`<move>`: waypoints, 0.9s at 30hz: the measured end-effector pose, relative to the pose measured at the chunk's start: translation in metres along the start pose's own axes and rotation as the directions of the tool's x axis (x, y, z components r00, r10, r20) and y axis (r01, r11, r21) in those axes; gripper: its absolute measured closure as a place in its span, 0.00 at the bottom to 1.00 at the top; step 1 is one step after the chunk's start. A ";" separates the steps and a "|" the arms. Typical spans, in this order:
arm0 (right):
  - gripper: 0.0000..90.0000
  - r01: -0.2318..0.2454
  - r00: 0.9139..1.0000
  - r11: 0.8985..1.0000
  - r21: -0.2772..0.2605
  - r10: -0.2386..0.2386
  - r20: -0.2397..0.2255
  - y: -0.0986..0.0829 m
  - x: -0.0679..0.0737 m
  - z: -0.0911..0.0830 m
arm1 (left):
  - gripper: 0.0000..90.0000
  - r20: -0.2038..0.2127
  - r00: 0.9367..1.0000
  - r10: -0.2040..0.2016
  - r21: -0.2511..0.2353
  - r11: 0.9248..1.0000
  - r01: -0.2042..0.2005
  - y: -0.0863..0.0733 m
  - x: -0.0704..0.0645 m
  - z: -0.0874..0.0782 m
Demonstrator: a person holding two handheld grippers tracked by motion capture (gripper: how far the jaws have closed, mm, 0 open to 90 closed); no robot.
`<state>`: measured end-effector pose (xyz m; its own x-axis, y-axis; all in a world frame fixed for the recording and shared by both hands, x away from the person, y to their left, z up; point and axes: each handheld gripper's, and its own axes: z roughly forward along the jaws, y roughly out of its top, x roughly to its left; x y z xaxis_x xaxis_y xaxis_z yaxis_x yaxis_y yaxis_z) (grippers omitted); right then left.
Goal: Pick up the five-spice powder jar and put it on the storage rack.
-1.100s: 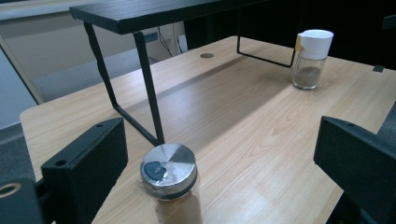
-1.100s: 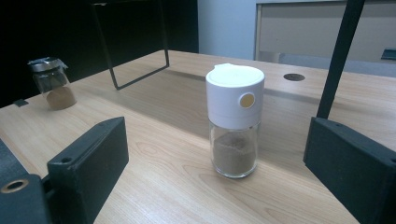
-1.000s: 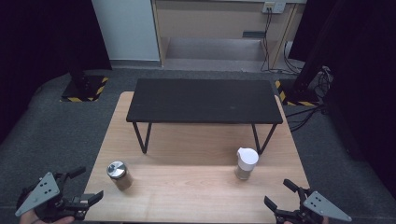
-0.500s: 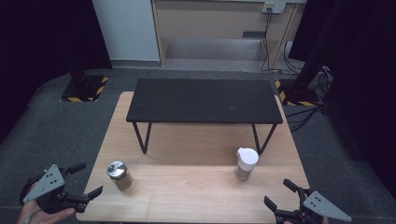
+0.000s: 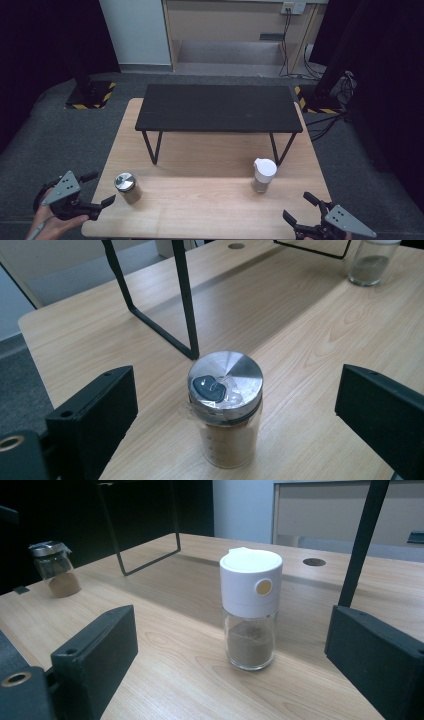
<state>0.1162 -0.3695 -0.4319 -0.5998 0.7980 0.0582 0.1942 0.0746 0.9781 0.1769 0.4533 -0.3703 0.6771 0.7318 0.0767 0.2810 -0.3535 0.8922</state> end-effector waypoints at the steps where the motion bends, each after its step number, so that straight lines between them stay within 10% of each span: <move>1: 0.08 0.000 1.000 1.000 0.000 0.000 0.000 0.000 0.000 0.000 | 0.03 0.000 1.000 0.000 0.000 1.000 0.000 0.000 0.000 0.000; 27: 0.08 0.000 1.000 1.000 0.001 0.000 0.001 0.000 0.000 -0.001 | 0.20 0.073 0.997 -0.020 0.053 0.998 0.016 -0.016 0.023 0.062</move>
<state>0.1159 -0.3699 -0.4319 -0.5994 0.7984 0.0578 0.1945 0.0752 0.9780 0.2297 0.4397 -0.4107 0.7191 0.6944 0.0262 0.3278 -0.3722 0.8683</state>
